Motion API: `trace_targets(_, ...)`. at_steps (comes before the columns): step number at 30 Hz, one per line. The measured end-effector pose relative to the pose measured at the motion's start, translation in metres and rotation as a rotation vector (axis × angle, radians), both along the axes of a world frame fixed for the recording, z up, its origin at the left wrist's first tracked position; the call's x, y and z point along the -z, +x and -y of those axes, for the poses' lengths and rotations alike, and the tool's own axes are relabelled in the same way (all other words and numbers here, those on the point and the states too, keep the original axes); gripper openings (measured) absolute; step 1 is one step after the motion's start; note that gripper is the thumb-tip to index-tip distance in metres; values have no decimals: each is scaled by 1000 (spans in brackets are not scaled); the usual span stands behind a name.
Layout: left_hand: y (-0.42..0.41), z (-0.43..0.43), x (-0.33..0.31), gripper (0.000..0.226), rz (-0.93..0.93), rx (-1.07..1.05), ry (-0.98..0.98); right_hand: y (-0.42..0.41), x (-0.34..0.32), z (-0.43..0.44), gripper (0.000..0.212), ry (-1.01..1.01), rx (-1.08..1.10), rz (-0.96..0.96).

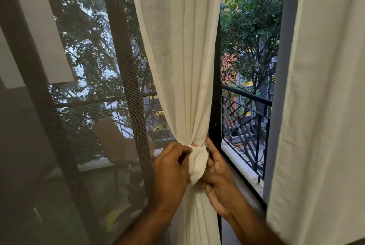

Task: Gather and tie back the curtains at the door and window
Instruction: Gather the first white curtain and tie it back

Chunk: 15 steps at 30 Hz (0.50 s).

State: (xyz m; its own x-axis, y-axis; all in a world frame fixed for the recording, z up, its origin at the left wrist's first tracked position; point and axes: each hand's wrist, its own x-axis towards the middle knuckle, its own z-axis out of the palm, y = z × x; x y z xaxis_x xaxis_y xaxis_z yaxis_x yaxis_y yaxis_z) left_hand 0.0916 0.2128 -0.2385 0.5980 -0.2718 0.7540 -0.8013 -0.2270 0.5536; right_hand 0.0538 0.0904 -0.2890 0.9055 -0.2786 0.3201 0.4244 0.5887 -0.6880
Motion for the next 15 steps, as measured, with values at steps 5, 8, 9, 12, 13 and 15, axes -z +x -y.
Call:
trace_targets(5,-4,5,6,20,21,25,334,-1,-7,4,45,-71,250,-116)
trace_targets(8,-5,8,14,21,95,-52,435,1,-12,12,39,-149,374,-130)
trace_targets(9,-4,8,15,24,113,-61,435,0,-14,14,41,-182,386,-117)
trace_targets(12,-2,8,15,31,77,-1,388,-1,-17,21,49,-237,378,-76)
trace_targets(13,-1,8,13,32,53,14,386,-2,-16,25,50,-232,362,-70)
trace_targets(15,2,7,9,35,-11,40,386,-4,-14,33,52,-166,289,-66)
